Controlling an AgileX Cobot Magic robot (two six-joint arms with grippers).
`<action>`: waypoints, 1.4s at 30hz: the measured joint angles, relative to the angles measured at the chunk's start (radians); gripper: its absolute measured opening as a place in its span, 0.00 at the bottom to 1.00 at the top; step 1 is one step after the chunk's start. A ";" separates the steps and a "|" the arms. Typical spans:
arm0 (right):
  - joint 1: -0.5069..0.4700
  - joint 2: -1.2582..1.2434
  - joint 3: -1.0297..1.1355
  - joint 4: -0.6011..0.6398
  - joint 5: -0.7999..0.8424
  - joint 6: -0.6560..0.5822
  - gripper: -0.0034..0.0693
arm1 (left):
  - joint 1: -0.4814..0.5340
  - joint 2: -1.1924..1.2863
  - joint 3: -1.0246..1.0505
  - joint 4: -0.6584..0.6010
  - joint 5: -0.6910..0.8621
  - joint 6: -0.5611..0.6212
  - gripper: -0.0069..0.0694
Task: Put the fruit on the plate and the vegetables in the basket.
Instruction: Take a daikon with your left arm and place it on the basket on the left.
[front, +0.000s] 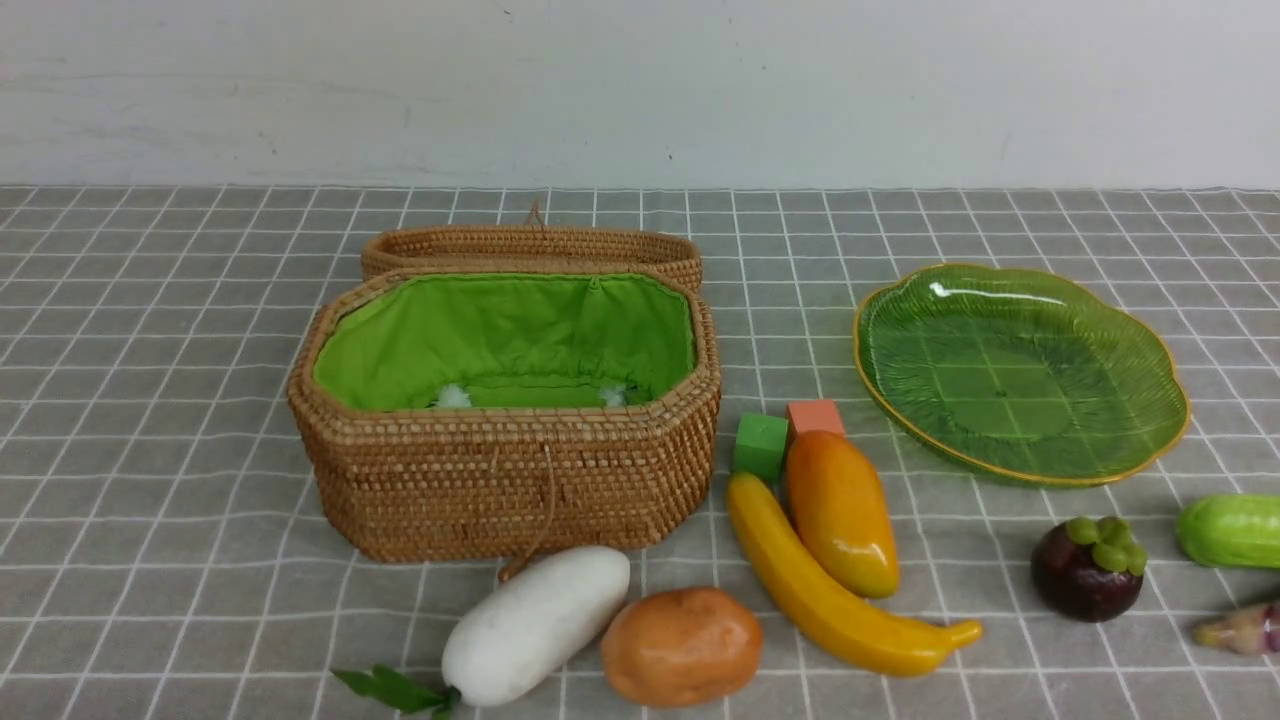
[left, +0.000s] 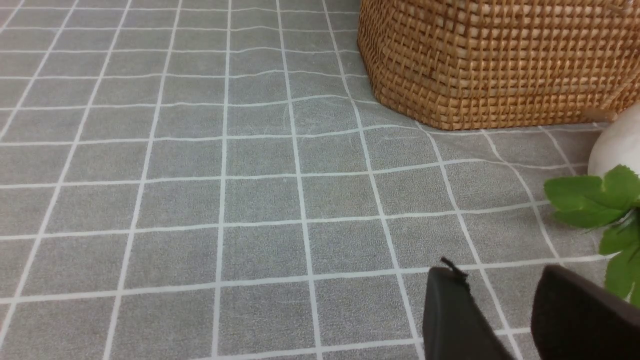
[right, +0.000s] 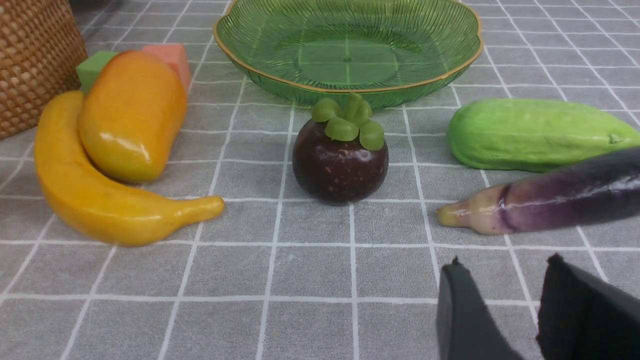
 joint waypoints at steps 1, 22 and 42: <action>0.000 0.000 0.000 0.000 0.000 0.000 0.38 | 0.000 0.000 0.000 0.000 0.000 0.000 0.40; 0.000 0.000 0.000 0.000 0.000 0.000 0.38 | 0.000 0.000 0.000 -0.020 -0.095 -0.027 0.40; 0.000 0.000 0.000 0.000 0.000 0.000 0.38 | 0.000 0.197 -0.534 -0.063 -0.314 -0.028 0.40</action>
